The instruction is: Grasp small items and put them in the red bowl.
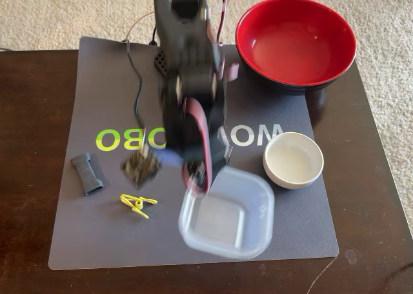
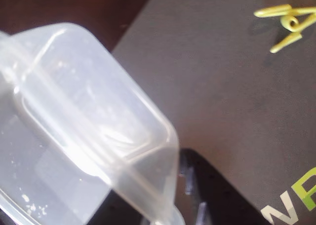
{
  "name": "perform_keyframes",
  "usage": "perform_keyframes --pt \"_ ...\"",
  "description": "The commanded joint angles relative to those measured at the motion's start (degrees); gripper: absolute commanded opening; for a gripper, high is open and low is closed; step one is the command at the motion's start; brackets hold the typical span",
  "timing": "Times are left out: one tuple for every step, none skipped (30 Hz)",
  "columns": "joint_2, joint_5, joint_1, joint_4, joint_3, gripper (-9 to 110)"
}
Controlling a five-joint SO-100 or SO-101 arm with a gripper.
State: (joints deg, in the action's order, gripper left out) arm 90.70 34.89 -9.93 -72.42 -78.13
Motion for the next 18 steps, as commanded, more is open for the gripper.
perform_keyframes --pt "13.9 8.2 -10.5 -1.1 -4.2 0" --pt "16.5 10.3 -14.1 -2.2 -6.4 0" --pt "19.2 11.5 -17.8 -3.1 -9.1 0" --pt "21.4 13.0 -21.5 -4.6 -11.4 0" --pt "23.0 14.5 -25.1 -6.4 -13.4 0" --pt "24.4 15.4 -28.3 -7.6 -15.5 0" --pt "25.7 16.3 -31.1 -8.4 -17.7 0" --pt "26.4 17.6 -33.6 -9.5 -19.4 0" --pt "27.0 18.5 -35.8 -10.0 -21.0 0" --pt "27.7 19.9 -37.8 -10.1 -22.6 0" --pt "28.2 22.1 -39.6 -10.1 -24.1 0" --pt "28.7 23.6 -41.0 -9.9 -25.2 0" --pt "28.7 24.5 -42.3 -9.7 -25.6 0" --pt "28.4 25.9 -43.4 -9.8 -25.9 0" --pt "28.0 27.4 -44.6 -9.8 -26.4 0" --pt "27.9 28.8 -45.7 -9.7 -26.9 0" --pt "28.1 30.4 -46.8 -9.5 -27.5 0" --pt "28.2 32.1 -47.9 -9.4 -27.8 0"
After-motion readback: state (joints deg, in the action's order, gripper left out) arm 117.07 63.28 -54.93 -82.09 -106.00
